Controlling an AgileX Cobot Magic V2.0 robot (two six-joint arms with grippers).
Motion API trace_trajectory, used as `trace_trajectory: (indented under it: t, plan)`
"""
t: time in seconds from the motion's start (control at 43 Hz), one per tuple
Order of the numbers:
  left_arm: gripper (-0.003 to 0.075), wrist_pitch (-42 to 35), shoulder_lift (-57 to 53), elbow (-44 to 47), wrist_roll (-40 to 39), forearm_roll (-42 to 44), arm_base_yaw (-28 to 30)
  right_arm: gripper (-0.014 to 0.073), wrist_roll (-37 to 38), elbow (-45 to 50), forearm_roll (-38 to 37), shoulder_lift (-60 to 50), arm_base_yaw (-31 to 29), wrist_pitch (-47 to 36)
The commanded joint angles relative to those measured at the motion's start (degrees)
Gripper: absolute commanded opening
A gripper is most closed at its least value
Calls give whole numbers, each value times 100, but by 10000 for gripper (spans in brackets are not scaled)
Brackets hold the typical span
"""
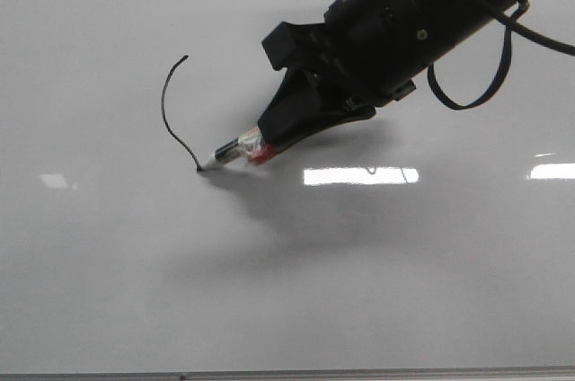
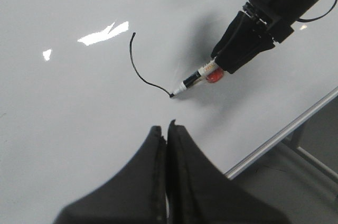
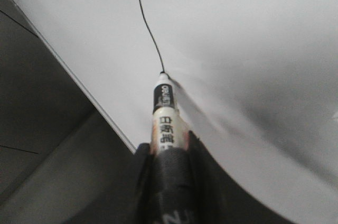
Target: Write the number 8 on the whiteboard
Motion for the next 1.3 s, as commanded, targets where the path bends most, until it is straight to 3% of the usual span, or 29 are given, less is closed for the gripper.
trace_trajectory:
  t: [0.0,0.373,0.536,0.931,1.281]
  plan:
    - [-21,-421,32,-166,-42,-139,21,-59,-50,-18,88,-252,-4,-220]
    - [-20,-421,32,-166,-42,-139,21,-59,-50,-861,475,353,800,-537]
    - [-21,-421,32,-166,-32,-139,21,-59,-50,-943,448,227,703,-451]
    - [-20,-421,32,-166,-32,-129,21,-59,30,-666,177,-710,-209,-585]
    - [-20,-421,32,-166,-32,-129,21,-59,23,-1445,10,-378,234,-4]
